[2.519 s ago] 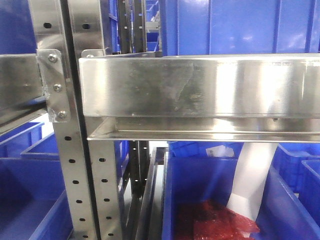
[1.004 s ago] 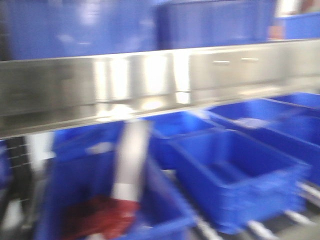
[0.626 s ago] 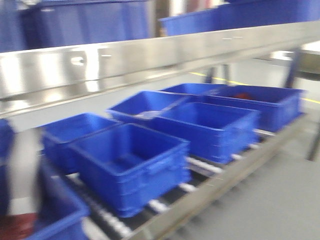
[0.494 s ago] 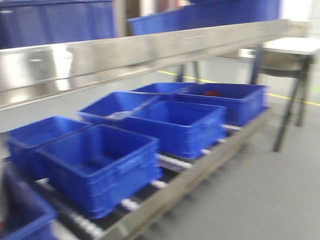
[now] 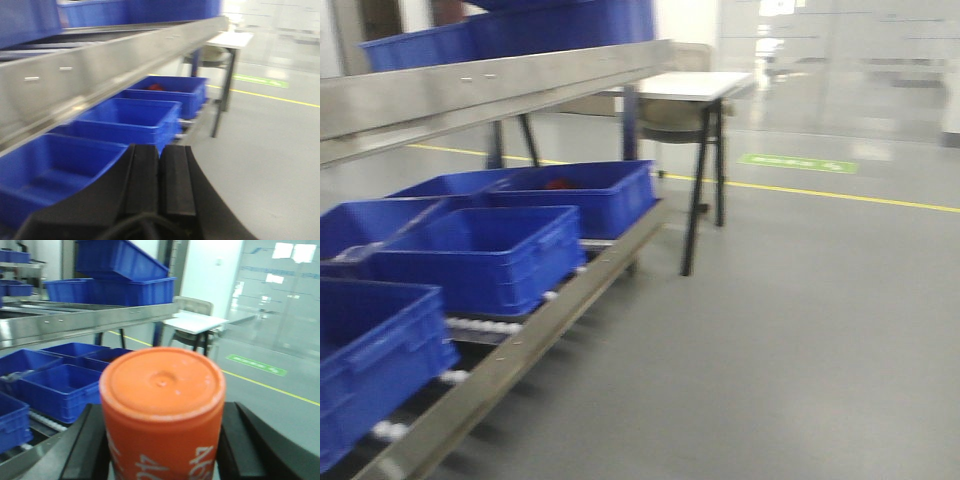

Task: Grab orange capacitor from left shelf to right conveyor
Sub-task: 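Drive the base away from the shelf holding the cylinder in the right gripper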

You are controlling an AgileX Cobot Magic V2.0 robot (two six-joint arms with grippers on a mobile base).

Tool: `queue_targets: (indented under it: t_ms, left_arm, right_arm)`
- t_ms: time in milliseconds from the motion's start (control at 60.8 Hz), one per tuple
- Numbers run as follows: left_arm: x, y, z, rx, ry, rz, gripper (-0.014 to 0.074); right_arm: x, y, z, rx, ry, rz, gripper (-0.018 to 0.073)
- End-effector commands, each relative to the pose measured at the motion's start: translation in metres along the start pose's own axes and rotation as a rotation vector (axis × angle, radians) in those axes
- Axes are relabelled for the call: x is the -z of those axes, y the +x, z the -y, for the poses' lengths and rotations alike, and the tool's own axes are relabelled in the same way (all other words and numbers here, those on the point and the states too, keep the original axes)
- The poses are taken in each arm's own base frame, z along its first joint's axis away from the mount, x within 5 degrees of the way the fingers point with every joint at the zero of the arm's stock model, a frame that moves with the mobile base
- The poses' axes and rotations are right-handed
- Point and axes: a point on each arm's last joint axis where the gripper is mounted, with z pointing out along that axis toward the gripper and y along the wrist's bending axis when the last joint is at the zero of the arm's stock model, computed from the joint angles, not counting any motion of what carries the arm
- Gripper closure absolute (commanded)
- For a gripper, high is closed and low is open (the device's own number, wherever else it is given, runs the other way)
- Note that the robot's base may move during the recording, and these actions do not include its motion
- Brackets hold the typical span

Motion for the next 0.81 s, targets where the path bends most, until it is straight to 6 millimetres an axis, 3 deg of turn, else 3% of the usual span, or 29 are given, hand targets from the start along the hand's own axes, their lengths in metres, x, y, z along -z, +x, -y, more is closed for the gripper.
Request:
queue_targets:
  t_ms: [0,790]
  left_arm:
    - [0.0015,-0.0100,-0.0002,0.003,-0.003,0.105,0.0723]
    - [0.0015,-0.0100,-0.0002,0.003,-0.003,0.105,0.0723]
  right_arm:
    - [0.0001,-0.0155,0.0010,0.018,0.014,0.105,0.0504]
    - [0.0001,-0.0155,0.0010,0.018,0.014,0.105,0.0504]
